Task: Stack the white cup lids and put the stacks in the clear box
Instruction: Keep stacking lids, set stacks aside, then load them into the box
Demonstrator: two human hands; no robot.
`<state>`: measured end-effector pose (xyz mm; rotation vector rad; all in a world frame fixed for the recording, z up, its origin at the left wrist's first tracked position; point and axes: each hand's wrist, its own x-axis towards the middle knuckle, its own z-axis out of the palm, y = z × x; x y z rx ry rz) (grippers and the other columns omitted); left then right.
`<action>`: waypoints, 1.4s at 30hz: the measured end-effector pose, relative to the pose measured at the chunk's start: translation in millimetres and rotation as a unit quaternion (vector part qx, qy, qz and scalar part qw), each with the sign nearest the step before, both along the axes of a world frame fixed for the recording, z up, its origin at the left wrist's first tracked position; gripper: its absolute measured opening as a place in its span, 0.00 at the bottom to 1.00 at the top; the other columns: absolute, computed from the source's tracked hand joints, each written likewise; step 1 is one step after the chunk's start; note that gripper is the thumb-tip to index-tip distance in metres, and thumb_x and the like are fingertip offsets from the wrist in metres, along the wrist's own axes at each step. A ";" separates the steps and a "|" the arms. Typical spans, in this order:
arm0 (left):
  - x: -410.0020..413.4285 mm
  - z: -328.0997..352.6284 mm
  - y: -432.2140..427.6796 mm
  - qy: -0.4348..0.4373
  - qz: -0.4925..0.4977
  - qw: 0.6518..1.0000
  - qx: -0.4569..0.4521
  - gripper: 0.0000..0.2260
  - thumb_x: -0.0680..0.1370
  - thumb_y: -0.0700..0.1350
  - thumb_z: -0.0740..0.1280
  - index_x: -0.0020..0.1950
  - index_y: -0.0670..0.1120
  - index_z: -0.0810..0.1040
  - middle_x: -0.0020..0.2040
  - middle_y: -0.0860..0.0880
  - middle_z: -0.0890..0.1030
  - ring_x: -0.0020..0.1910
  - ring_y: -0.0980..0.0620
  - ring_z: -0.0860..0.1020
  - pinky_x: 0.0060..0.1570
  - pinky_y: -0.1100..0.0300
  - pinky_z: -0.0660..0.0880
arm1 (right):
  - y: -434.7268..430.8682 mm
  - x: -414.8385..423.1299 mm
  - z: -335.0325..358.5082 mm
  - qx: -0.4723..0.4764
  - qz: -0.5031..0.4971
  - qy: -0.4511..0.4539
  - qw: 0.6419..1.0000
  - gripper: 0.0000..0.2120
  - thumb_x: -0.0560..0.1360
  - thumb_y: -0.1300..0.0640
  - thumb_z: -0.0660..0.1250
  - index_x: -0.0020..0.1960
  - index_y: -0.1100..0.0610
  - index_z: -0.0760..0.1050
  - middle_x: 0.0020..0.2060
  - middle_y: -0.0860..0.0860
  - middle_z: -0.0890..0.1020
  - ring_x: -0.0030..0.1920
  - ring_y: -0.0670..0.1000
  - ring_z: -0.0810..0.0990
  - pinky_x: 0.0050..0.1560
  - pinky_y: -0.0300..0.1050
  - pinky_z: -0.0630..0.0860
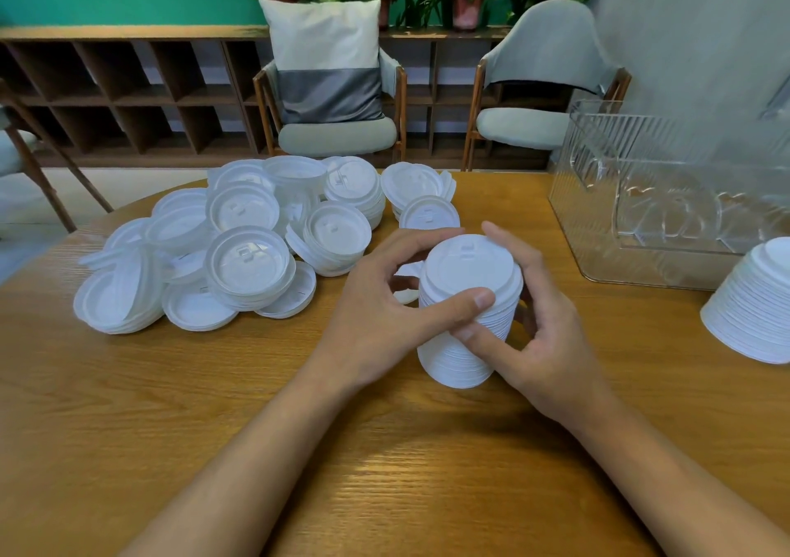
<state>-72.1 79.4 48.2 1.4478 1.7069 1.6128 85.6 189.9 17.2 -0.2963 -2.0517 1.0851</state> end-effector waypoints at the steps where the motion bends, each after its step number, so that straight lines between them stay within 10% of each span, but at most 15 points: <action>1: -0.1 -0.1 -0.1 0.005 0.000 1.000 -0.002 0.25 0.70 0.60 0.77 0.66 0.59 0.81 0.62 0.60 0.81 0.65 0.58 0.78 0.59 0.56 0.78 | -0.4 0.1 0.6 -0.002 0.003 0.001 1.000 0.37 0.73 0.43 0.75 0.77 0.41 0.64 0.71 0.37 0.74 0.72 0.48 0.75 0.64 0.41 0.78; 26: 10.6 -8.1 8.6 0.041 0.038 0.998 -0.025 0.27 0.68 0.63 0.78 0.65 0.60 0.78 0.61 0.60 0.77 0.64 0.61 0.76 0.55 0.71 0.72 | -2.4 -0.9 4.2 -0.013 0.014 -0.014 1.000 0.35 0.69 0.46 0.76 0.72 0.43 0.64 0.61 0.33 0.78 0.63 0.42 0.80 0.55 0.33 0.78; 32: -19.0 -17.4 5.1 0.000 0.082 0.996 0.030 0.20 0.83 0.60 0.59 0.66 0.51 0.82 0.57 0.55 0.84 0.62 0.56 0.80 0.58 0.63 0.75 | 3.3 0.9 2.0 -0.003 -0.029 -0.013 0.999 0.37 0.67 0.40 0.77 0.71 0.40 0.65 0.64 0.31 0.76 0.67 0.40 0.77 0.58 0.32 0.76; 42: -41.7 -44.6 10.6 0.318 0.137 0.929 -0.132 0.10 0.78 0.48 0.76 0.59 0.50 0.86 0.51 0.55 0.86 0.51 0.56 0.82 0.51 0.51 0.80 | 7.2 1.3 1.4 -0.007 -0.062 -0.014 0.998 0.38 0.66 0.38 0.77 0.72 0.40 0.65 0.64 0.29 0.75 0.67 0.38 0.76 0.59 0.33 0.76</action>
